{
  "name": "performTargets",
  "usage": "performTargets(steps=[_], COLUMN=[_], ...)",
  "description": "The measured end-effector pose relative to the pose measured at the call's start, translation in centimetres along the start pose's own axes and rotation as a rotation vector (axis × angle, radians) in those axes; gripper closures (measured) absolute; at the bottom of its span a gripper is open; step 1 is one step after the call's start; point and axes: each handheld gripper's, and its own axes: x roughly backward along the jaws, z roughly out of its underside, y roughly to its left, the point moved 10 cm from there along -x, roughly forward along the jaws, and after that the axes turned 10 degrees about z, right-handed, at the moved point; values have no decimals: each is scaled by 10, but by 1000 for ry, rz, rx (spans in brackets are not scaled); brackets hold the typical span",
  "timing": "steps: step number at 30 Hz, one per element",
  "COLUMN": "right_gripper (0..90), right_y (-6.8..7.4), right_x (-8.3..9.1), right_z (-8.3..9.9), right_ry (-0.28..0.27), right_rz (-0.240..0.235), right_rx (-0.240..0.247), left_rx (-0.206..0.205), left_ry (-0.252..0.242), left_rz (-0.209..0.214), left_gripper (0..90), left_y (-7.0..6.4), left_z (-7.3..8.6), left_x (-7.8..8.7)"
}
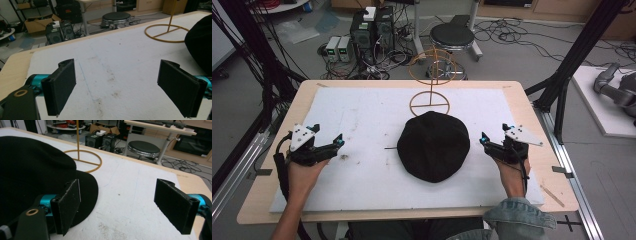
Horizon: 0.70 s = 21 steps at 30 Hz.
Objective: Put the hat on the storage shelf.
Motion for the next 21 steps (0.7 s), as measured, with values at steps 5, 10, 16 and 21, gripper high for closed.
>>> performTargets(steps=[5, 10, 16, 21], right_gripper=[211, 211, 211, 211], right_y=[1, 2, -1, 4], right_x=[-1, 1, 2, 3], right_z=[-2, -1, -5, -8], right_ry=[-3, -1, -14, -18], right_rz=[-2, -7, 3, -5], right_rx=[-4, 6, 0, 10], left_rx=[-10, -8, -3, -11], left_ry=[-3, -5, -3, -4], left_rz=[-1, -3, -1, -4], left_gripper=[155, 155, 163, 163], left_y=[-1, 0, 0, -1], left_z=[-2, -2, -1, -1], left_x=[1, -1, 1, 0])
